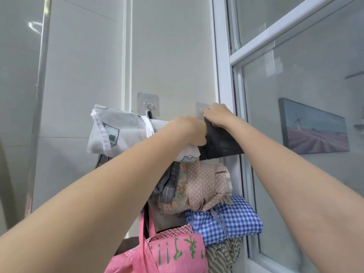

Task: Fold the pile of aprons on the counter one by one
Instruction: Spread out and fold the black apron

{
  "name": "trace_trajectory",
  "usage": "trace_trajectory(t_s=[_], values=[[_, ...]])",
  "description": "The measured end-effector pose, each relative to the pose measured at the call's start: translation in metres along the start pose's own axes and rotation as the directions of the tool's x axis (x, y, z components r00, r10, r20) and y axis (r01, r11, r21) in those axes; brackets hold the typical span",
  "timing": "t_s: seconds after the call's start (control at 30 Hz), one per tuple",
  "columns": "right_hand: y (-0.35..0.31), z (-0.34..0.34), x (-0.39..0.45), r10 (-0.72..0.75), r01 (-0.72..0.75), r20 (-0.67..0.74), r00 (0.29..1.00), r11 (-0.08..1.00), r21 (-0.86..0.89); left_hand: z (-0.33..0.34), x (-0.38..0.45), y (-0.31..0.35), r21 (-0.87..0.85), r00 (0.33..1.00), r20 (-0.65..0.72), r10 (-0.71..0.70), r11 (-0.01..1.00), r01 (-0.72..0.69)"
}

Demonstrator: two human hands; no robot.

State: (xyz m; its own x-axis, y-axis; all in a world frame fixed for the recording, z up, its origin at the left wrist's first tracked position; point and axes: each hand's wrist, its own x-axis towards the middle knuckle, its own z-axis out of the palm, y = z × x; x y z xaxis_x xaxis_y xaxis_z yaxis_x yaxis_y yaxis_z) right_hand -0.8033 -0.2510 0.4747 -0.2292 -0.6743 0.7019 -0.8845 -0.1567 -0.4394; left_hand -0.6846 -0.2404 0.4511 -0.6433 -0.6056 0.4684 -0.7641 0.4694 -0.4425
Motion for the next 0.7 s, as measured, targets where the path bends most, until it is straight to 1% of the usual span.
trace_trajectory(t_s=[0.1, 0.2, 0.27, 0.33, 0.4, 0.5, 0.57, 0.63, 0.7], values=[[0.006, -0.005, 0.005, 0.038, -0.033, -0.054, 0.998, 0.996, 0.084, 0.003, 0.000, 0.001, 0.010, 0.999, -0.041, 0.003, 1.000, -0.003], [0.005, -0.008, 0.001, 0.000, 0.002, -0.018, 1.000, 0.997, 0.076, 0.003, 0.000, 0.001, 0.028, 0.998, -0.062, 0.003, 1.000, -0.001], [0.006, -0.005, -0.002, -0.005, 0.003, 0.049, 0.999, 0.999, 0.041, 0.004, -0.003, 0.002, 0.065, 0.999, -0.036, -0.005, 0.998, 0.007], [0.009, 0.002, -0.005, 0.023, -0.018, 0.103, 0.994, 0.999, -0.050, 0.006, -0.005, 0.006, 0.087, 1.000, -0.009, -0.014, 0.996, 0.015], [0.015, 0.012, -0.007, 0.029, -0.025, 0.052, 0.998, 0.997, -0.075, 0.009, -0.007, 0.011, 0.081, 1.000, -0.007, -0.024, 0.996, 0.024], [0.024, 0.022, -0.014, 0.008, 0.000, -0.138, 0.990, 0.999, 0.054, 0.006, -0.010, 0.012, 0.069, 0.999, -0.025, -0.041, 0.997, 0.042], [0.027, 0.019, -0.021, 0.046, 0.006, -0.242, 0.969, 0.978, 0.208, 0.005, -0.014, 0.015, 0.071, 0.996, -0.086, -0.039, 0.996, 0.046], [0.025, 0.010, -0.028, 0.107, -0.007, -0.266, 0.958, 0.936, 0.351, 0.003, -0.021, 0.017, 0.067, 0.981, -0.192, -0.016, 0.997, 0.029], [0.017, -0.002, -0.038, 0.138, -0.035, -0.234, 0.962, 0.916, 0.399, 0.000, -0.033, 0.016, 0.049, 0.954, -0.300, 0.011, 0.999, 0.004]])
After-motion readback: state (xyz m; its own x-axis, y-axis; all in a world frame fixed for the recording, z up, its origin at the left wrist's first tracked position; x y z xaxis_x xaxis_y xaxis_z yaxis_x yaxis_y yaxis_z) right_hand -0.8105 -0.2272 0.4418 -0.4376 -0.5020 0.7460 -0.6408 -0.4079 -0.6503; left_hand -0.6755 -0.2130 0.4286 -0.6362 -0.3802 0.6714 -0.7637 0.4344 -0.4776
